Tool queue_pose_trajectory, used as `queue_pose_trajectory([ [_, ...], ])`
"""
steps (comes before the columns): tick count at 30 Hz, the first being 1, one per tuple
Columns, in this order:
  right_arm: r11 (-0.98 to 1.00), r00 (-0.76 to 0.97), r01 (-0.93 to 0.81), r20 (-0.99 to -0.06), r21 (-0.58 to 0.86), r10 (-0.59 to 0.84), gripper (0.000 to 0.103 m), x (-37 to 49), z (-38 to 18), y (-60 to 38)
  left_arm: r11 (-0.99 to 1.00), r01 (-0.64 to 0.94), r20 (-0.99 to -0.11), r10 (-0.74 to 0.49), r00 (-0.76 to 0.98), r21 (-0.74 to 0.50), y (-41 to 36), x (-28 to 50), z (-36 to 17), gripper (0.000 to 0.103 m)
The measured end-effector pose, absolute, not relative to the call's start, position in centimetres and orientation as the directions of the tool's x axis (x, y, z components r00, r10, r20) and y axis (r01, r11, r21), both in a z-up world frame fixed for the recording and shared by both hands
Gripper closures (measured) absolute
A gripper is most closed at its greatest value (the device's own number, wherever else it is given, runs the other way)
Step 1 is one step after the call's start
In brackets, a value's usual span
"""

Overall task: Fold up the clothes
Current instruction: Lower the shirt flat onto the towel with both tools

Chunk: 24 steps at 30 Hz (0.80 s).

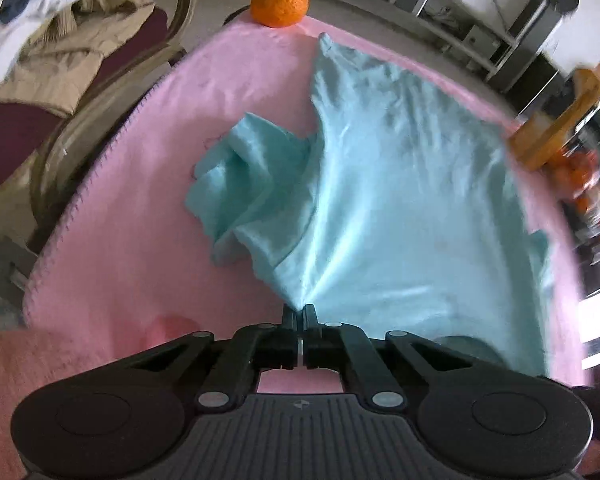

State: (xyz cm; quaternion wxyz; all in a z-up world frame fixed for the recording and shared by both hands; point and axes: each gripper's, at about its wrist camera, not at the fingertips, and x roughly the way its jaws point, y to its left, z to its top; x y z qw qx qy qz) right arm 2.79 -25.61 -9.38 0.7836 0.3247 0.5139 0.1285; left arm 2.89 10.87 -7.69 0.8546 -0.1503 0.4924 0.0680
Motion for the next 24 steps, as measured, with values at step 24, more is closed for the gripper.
queue_pose_trajectory([
  [24, 0.946, 0.463, -0.237, -0.830, 0.223, 0.312, 0.089, 3.0, -10.0, -19.1, 0.987, 0.020, -0.869, 0.130, 0.477, 0.159, 4.5, 2.3, -9.9, 0.084],
])
